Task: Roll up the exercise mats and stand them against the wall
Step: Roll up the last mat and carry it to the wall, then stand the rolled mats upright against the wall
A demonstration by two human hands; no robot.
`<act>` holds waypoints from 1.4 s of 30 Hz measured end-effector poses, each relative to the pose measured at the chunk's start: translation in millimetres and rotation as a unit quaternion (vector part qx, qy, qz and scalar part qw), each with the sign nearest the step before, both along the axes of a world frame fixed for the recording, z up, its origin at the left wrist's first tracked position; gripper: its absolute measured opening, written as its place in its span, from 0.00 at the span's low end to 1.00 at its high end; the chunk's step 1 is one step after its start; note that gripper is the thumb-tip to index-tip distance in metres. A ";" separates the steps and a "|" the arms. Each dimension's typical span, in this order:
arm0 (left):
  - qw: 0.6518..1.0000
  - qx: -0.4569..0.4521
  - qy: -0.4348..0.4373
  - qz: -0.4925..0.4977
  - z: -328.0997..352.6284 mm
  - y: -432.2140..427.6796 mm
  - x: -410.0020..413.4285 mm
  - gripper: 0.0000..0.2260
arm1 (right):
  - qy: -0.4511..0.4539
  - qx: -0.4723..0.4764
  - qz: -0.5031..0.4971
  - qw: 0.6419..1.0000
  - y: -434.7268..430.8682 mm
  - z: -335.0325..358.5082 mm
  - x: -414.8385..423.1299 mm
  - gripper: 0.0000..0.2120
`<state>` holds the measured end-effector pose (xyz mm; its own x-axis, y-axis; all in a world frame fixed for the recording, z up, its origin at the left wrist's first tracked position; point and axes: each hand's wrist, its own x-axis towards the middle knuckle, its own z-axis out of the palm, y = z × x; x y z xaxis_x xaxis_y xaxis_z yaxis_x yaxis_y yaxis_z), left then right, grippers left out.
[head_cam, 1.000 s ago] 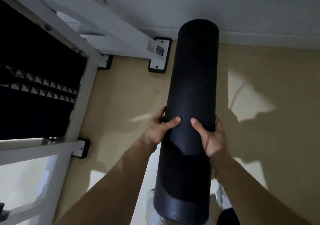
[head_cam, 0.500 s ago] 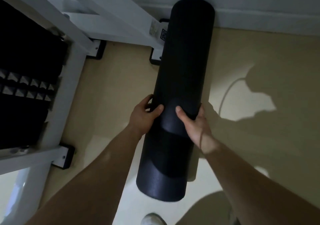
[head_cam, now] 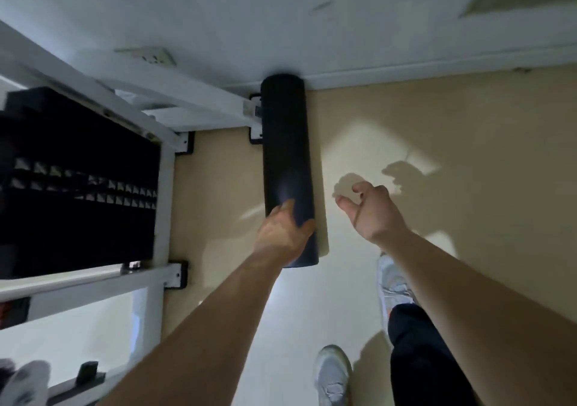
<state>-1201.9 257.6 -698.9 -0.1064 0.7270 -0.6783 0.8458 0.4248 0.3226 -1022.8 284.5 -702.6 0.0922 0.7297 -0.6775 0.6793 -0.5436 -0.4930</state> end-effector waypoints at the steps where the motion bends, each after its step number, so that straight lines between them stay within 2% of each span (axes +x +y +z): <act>1: 1.000 -0.001 -0.002 -0.007 14.6 -8.4 4.9 0.32 | -0.027 0.012 0.014 0.999 -15.4 16.1 12.4 0.27; 6: 0.997 0.010 -0.009 -0.070 85.4 -70.1 38.7 0.29 | -0.094 0.006 0.004 0.996 -111.9 88.3 83.4 0.28; 10: 0.991 0.007 -0.014 -0.134 115.7 -128.2 80.4 0.29 | -0.145 0.004 -0.004 0.989 -200.6 130.0 145.8 0.28; 15: 0.969 0.034 -0.017 -0.245 139.9 -220.2 166.6 0.28 | -0.156 0.020 -0.105 0.982 -349.6 158.4 223.7 0.29; 18: 0.949 0.047 -0.020 -0.311 152.0 -302.8 223.6 0.28 | -0.163 0.013 -0.156 0.974 -461.4 173.4 262.6 0.27; 22: 0.916 0.042 -0.024 -0.399 168.3 -425.4 300.7 0.29 | -0.185 -0.022 -0.216 0.958 -628.9 194.6 312.8 0.30; 27: 0.846 0.063 -0.025 -0.529 183.6 -551.1 396.8 0.29 | -0.200 -0.063 -0.298 0.931 -800.6 212.1 372.0 0.31; 33: 0.785 0.059 -0.040 -0.615 149.5 -647.4 505.6 0.29 | -0.192 -0.115 -0.424 0.877 -943.9 190.0 435.5 0.31; 37: 0.775 0.019 -0.036 -0.631 106.6 -682.6 570.5 0.28 | -0.172 -0.186 -0.495 0.831 -1007.4 151.9 477.2 0.31; 42: 0.774 -0.033 -0.034 -0.632 47.2 -695.9 639.2 0.29 | -0.144 -0.212 -0.543 0.799 -1040.4 100.1 537.5 0.32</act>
<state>-562.7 -438.4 -651.8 0.6980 0.1852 -0.6918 0.5821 -0.7093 0.3975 -485.4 -756.0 -602.6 0.7123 -0.1767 -0.6792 -0.2556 -0.9667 -0.0166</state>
